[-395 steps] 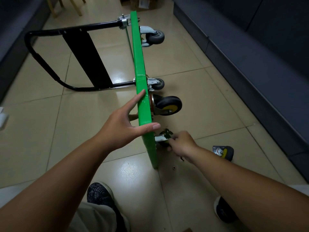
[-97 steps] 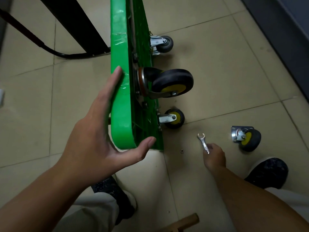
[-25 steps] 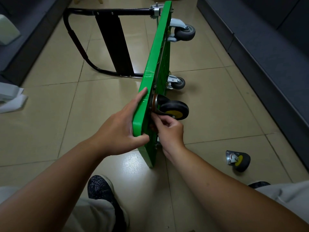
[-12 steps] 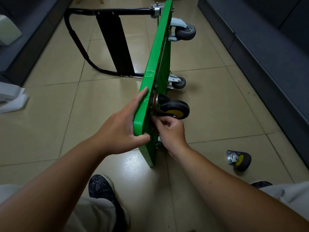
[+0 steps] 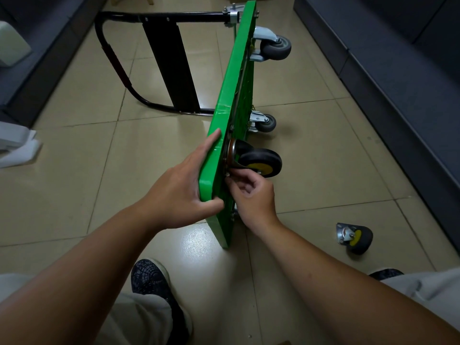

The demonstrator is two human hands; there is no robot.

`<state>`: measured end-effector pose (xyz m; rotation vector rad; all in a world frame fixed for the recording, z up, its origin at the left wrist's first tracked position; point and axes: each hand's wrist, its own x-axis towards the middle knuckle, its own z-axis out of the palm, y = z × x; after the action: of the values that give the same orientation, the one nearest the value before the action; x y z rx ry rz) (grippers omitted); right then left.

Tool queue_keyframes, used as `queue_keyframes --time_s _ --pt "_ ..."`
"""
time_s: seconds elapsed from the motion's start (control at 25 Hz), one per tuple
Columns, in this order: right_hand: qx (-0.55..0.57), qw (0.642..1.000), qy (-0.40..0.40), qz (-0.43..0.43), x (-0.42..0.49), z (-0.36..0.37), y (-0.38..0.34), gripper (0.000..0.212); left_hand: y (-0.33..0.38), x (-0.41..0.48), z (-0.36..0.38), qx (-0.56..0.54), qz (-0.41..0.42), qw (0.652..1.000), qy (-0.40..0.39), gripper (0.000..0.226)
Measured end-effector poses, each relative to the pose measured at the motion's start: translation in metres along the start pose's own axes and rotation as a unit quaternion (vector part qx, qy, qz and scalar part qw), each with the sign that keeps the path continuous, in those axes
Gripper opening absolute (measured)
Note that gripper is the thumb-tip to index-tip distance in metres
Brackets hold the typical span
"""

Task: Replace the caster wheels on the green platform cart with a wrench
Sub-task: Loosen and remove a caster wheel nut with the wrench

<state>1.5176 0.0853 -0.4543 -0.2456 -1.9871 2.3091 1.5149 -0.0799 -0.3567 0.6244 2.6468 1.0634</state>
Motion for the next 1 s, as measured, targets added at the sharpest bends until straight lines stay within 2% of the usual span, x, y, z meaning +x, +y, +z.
queue_keyframes --time_s 0.16,0.56,0.76,0.92,1.0 --pt "0.048 0.997 0.046 0.028 0.001 0.003 -0.004 0.006 0.000 0.000 0.000 -0.006 0.003 1.000 0.000 0.113" --pt "0.064 0.987 0.107 0.103 0.005 0.011 -0.007 0.009 0.002 0.000 0.000 -0.005 0.001 1.000 0.001 0.114" --pt "-0.021 0.992 0.066 0.109 0.004 0.003 0.001 0.020 0.001 0.000 0.001 -0.007 0.003 1.000 -0.002 0.114" --pt "-0.033 0.998 0.024 0.057 0.002 -0.003 0.001 0.005 0.000 0.001 0.001 -0.001 0.002 1.000 -0.002 0.114" --pt "-0.026 0.999 0.007 0.031 0.000 -0.004 -0.001 0.008 0.001 0.000 0.001 0.002 0.002 1.000 0.000 0.114"
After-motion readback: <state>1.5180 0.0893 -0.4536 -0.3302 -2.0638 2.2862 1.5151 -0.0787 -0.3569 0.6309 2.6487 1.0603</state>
